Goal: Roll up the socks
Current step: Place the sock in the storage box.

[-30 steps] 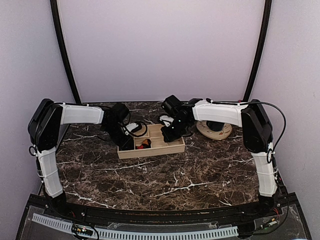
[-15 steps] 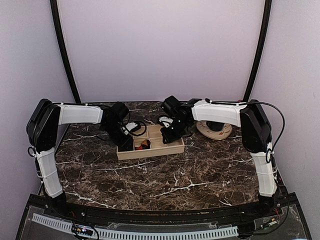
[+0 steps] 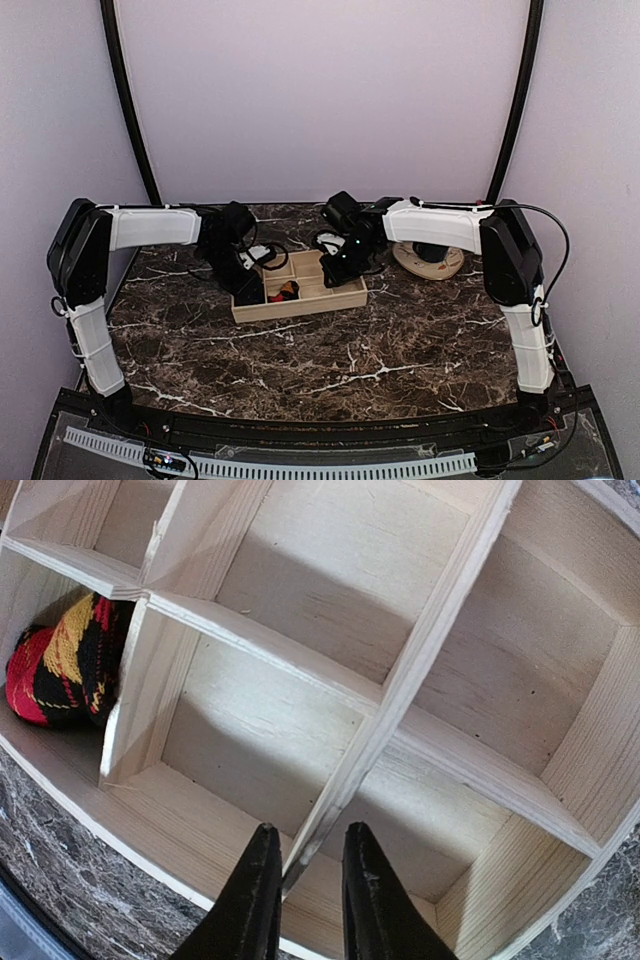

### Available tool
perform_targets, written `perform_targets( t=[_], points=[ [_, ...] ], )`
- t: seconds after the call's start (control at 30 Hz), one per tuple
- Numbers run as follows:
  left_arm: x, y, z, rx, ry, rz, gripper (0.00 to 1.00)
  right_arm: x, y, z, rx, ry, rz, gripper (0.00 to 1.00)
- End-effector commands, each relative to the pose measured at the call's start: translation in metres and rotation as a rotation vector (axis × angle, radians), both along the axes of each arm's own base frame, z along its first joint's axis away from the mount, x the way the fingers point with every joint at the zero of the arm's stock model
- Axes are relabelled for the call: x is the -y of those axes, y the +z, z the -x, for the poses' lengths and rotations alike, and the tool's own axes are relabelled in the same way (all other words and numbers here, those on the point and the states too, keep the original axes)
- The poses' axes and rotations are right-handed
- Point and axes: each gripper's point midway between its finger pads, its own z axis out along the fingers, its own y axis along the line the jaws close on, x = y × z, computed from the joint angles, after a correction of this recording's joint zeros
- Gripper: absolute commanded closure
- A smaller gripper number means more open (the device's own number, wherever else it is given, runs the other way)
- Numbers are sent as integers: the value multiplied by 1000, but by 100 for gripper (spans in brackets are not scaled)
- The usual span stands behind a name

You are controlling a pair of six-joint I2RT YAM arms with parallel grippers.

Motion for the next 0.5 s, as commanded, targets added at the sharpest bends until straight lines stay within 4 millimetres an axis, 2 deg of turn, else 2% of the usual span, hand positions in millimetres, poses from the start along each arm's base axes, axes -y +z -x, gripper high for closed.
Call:
perform_targets(
  t=[0.0, 0.3, 0.47],
  points=[
    [-1, 35, -2, 45, 16, 17, 57, -5, 4, -6, 13, 0, -12, 80],
    [7, 75, -13, 116, 21, 74, 56, -7, 12, -10, 30, -4, -20, 80],
    [3, 122, -30, 278, 64, 102, 54, -9, 34, -18, 84, -13, -45, 78]
  ],
)
